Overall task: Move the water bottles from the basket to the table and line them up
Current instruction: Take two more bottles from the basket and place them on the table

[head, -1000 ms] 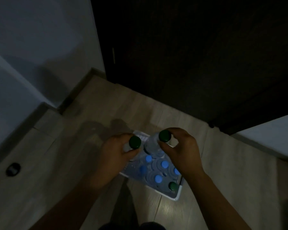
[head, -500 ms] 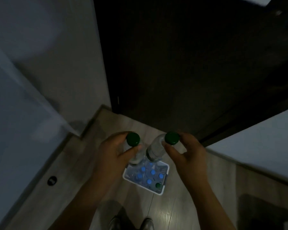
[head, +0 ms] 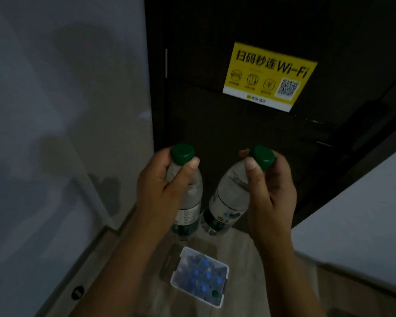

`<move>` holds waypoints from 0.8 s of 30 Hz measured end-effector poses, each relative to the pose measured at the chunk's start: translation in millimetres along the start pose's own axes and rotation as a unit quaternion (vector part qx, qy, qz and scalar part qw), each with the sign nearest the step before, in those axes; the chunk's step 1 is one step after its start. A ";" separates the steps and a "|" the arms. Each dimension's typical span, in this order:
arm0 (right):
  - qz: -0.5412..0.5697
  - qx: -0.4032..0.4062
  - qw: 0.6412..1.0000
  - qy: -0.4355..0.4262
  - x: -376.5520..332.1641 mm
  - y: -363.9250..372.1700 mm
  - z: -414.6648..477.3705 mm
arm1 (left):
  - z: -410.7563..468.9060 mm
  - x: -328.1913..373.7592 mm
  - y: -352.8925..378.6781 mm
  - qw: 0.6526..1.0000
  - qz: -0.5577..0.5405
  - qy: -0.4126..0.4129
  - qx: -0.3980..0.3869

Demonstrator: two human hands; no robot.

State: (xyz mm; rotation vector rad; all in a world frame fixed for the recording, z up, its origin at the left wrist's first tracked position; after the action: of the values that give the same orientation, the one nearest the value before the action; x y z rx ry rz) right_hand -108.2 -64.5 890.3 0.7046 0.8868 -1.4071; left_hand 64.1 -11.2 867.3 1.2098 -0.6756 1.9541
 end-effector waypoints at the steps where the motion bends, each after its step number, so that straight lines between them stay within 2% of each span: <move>1: 0.011 0.004 1.000 -0.009 -10.2 -0.5 2.9 | 1.8 11.0 -0.9 1.000 0.000 0.005 0.008; 6: 0.053 0.006 0.997 -0.046 -45.4 -6.1 22.4 | 8.3 58.0 -1.3 0.999 -0.010 0.018 0.038; 9: 0.091 -0.023 0.994 -0.048 -56.1 -9.9 37.0 | 7.9 77.3 0.2 0.998 0.010 0.028 0.061; 14: 0.157 -0.100 0.981 -0.058 -72.1 -9.3 63.4 | 5.3 96.7 2.9 0.987 0.094 0.017 0.131; 18: 0.200 -0.173 0.963 -0.055 -77.2 3.0 68.2 | -12.1 110.8 -1.5 0.979 0.075 0.032 0.186; 24: 0.267 -0.281 0.920 -0.051 -94.9 42.1 46.0 | -56.0 133.4 -38.7 0.940 0.165 0.032 0.296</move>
State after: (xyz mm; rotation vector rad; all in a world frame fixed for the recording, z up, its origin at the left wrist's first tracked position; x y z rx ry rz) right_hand -57.3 -51.5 991.0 0.3799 0.8754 -0.6444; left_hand 26.9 94.3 966.8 1.4368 -0.2617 2.5851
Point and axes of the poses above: each hand's wrist, its own z-axis towards the middle knuckle, its own y-axis out of the palm, x = y × z, the point moved 5 cm from there along z, towards the middle knuckle, and after that the axes turned 2 degrees about x, right-handed, at the moved point
